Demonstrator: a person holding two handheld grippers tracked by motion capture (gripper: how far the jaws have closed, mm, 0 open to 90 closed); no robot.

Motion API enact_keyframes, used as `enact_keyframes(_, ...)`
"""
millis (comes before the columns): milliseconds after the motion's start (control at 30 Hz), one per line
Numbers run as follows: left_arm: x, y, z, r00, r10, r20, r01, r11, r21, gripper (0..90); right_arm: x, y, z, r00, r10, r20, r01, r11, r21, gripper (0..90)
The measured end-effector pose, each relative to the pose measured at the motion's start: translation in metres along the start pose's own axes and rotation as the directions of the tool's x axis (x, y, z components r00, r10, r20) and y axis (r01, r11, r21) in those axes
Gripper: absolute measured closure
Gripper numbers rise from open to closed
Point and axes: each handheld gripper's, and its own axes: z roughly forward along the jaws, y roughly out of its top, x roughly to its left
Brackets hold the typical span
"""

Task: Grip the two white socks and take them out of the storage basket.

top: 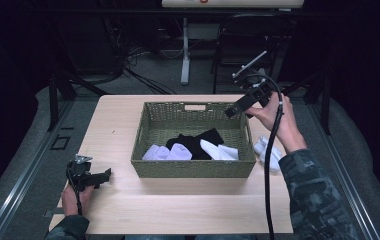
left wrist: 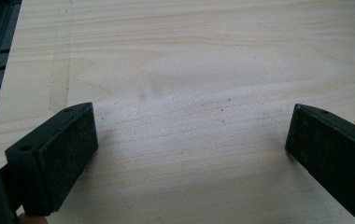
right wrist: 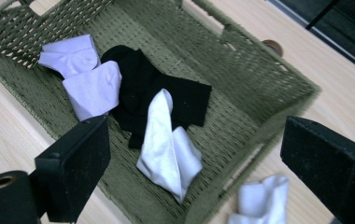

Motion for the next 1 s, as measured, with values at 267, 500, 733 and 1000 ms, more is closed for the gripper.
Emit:
enact_keyframes(267,0.000,0.000,0.000,1.0000,0.000,0.000,0.000,1.0000,0.000,2.2,0.008,0.000,0.045,0.9998,0.000,-0.019,0.000,1.0000,-0.007,13.0)
enact_keyframes(500,0.000,0.000,0.000,1.0000,0.000,0.000,0.000,1.0000,0.000,2.1,0.007,-0.015,0.092,0.9977,0.035,-0.059,-0.034,0.9993,0.012,14.9)
enact_keyframes(733,0.000,0.000,0.000,1.0000,0.000,0.000,0.000,1.0000,0.000,2.1,0.005,-0.027,0.133,0.9938,0.075,-0.082,-0.070,0.9958,0.059,16.6)
enact_keyframes(1000,0.000,0.000,0.000,1.0000,0.000,0.000,0.000,1.0000,0.000,2.1,0.001,-0.036,0.159,0.9864,0.122,-0.111,-0.110,0.9884,0.104,20.1)
